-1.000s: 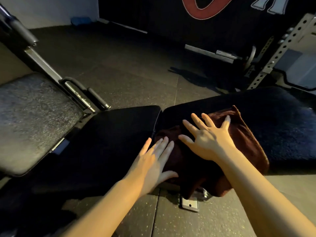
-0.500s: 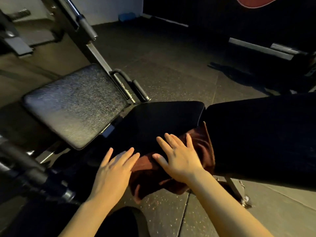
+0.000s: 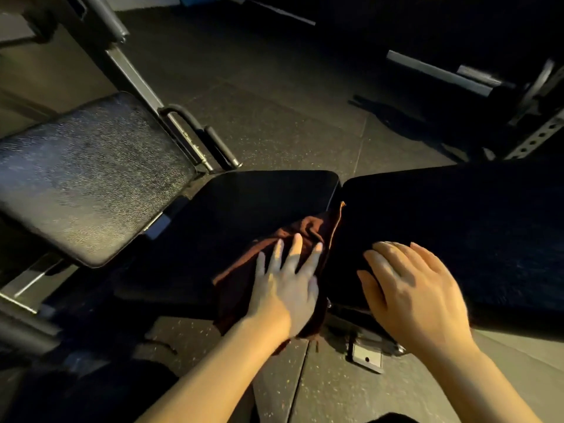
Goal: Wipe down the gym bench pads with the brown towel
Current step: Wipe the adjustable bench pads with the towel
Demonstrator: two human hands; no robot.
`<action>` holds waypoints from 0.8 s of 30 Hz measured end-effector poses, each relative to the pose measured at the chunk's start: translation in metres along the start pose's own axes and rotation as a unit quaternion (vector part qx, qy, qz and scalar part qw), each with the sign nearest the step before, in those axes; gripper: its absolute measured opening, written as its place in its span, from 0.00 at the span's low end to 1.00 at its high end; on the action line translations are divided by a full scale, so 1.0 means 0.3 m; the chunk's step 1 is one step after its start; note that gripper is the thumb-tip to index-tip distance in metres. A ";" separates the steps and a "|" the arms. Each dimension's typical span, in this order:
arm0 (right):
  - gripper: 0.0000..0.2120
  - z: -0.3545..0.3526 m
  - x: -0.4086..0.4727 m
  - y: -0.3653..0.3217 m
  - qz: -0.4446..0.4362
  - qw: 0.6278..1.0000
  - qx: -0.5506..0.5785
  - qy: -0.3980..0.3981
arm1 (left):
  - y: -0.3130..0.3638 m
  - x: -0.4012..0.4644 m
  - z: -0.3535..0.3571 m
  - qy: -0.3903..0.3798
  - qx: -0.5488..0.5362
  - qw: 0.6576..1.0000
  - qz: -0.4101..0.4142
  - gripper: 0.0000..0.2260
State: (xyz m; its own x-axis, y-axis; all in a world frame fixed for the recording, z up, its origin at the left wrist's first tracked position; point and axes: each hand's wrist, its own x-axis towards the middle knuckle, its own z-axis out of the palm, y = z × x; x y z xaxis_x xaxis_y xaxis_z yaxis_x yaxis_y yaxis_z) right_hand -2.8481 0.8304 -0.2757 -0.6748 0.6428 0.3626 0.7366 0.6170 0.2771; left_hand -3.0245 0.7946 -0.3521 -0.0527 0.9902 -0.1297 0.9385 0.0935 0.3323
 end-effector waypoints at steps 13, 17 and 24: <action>0.12 0.100 0.028 0.006 -0.016 0.988 -0.079 0.130 | -0.061 0.211 -0.025 -0.034 -0.123 0.992 0.012 0.22; 0.12 0.100 0.026 0.007 -0.017 0.987 -0.086 0.137 | -0.077 0.117 -0.009 -0.017 -0.171 0.985 0.007 0.20; 0.13 0.106 0.028 0.000 0.003 0.987 -0.068 0.149 | -0.152 -0.139 0.191 0.208 -0.188 0.953 0.112 0.23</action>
State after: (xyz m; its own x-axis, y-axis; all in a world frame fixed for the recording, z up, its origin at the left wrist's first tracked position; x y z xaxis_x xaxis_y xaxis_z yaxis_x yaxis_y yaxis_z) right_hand -2.8551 0.8502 -0.3010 -0.6418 0.4725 0.6040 0.7538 0.5335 0.3836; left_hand -3.0454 0.7433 -0.4153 -0.0685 0.9382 0.3393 0.7582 -0.1721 0.6289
